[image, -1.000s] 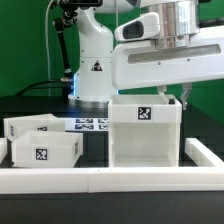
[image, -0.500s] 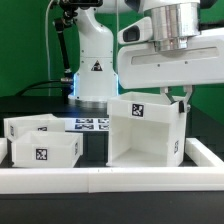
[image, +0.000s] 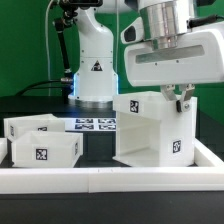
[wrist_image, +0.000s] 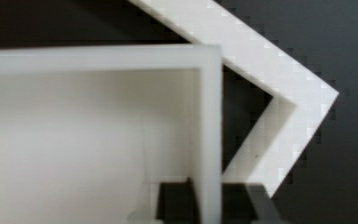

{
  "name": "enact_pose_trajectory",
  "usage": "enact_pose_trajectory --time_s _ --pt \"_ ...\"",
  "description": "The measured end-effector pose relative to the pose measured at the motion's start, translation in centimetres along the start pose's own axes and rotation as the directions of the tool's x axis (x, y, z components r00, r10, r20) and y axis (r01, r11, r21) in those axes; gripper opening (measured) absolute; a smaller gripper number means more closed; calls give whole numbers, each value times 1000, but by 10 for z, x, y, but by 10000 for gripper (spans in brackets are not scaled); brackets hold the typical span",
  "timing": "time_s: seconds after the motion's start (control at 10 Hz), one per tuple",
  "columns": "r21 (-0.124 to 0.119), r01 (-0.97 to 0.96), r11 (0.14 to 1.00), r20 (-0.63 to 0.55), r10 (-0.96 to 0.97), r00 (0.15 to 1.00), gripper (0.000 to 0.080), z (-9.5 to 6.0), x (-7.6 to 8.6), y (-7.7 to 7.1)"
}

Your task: Assemble drawer

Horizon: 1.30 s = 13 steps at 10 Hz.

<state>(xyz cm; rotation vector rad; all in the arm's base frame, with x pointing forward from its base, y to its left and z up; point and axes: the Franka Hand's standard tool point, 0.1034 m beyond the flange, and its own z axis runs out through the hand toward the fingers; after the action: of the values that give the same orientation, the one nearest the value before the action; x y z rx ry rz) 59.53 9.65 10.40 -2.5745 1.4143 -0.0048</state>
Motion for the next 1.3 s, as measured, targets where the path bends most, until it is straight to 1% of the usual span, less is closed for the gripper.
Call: enact_pose_trajectory --time_s 0.2,0.3,0.4,0.5,0.7,0.8,1.0,1.2,1.3 --pt "7 -151 989 20 150 988 44 1 -4 -2" --pt "1 -243 970 37 243 969 44 1 -6 -1" --pt "-4 -301 954 52 301 952 44 2 -2 -1" --pt "-18 -389 921 70 389 919 44 4 1 -5" --pt "-18 -517 856 90 517 851 41 3 7 -12" --pt "-12 -534 846 94 532 841 41 2 10 -16" --pt "-11 -532 847 103 530 842 40 6 13 -29" --pt "3 -532 847 107 529 842 40 7 20 -40" --pt "7 -532 847 108 529 842 41 7 22 -42"
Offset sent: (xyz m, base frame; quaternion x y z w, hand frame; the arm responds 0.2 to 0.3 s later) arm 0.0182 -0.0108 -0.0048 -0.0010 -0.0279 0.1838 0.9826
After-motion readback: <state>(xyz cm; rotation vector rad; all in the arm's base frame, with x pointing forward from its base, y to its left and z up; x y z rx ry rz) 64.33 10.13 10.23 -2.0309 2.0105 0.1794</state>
